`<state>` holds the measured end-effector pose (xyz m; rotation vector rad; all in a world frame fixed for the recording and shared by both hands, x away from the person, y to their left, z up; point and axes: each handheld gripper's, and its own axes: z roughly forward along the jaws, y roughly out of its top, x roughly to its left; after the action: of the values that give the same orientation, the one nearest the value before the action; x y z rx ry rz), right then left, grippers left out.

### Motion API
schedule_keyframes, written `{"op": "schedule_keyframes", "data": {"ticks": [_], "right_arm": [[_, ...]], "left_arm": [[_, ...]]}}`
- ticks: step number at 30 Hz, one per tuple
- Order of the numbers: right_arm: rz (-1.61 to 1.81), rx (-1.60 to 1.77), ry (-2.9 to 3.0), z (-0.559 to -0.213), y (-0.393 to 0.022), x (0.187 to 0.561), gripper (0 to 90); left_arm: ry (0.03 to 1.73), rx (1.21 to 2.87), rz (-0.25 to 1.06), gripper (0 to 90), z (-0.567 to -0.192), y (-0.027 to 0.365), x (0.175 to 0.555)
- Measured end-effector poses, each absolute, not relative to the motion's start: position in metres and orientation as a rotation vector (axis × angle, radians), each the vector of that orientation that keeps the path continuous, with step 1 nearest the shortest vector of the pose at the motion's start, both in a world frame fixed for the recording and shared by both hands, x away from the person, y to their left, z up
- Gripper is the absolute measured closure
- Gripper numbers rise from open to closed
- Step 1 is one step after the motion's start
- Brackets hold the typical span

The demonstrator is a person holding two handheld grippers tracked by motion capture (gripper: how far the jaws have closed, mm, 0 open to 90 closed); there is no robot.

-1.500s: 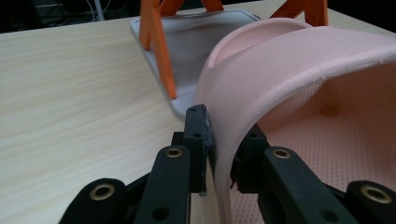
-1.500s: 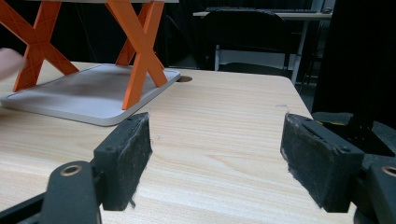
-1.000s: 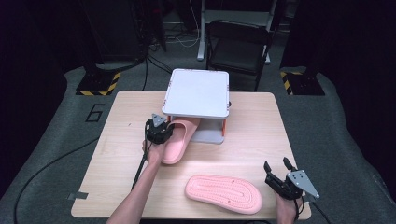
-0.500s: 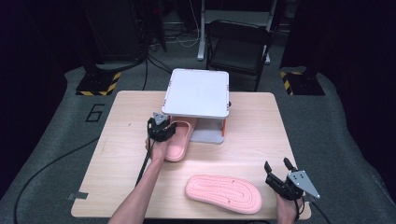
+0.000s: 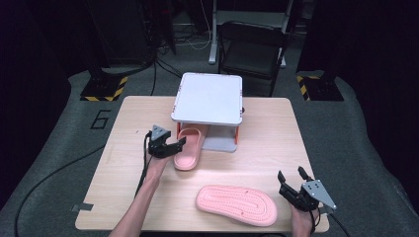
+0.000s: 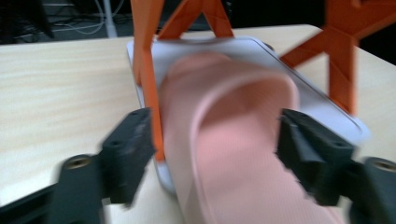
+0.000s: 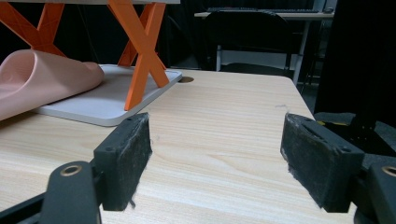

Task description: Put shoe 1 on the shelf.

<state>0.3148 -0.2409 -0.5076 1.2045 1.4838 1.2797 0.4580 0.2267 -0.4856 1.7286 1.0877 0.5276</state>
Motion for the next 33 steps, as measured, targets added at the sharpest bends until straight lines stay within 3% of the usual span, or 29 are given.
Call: {"op": "schedule_keyframes", "data": {"ticks": [7,10,19,33], "right_arm": [[1.278,1.191,1.490,-0.506,-0.237,0.315,23.9],[1.277,1.190,1.490,-0.506,-0.236,0.314,23.9],[1.277,1.197,1.476,-0.506,-0.241,0.314,23.9],[1.278,1.202,1.465,-0.505,-0.243,0.313,23.9]], "left_arm": [[0.967,1.887,0.501,11.3,-0.502,0.242,0.404],[0.964,1.924,0.497,12.6,-0.512,0.242,0.399],[1.001,1.936,0.572,17.9,-0.520,0.226,0.421],[1.110,1.858,0.665,18.9,-0.515,0.202,0.473]]}}
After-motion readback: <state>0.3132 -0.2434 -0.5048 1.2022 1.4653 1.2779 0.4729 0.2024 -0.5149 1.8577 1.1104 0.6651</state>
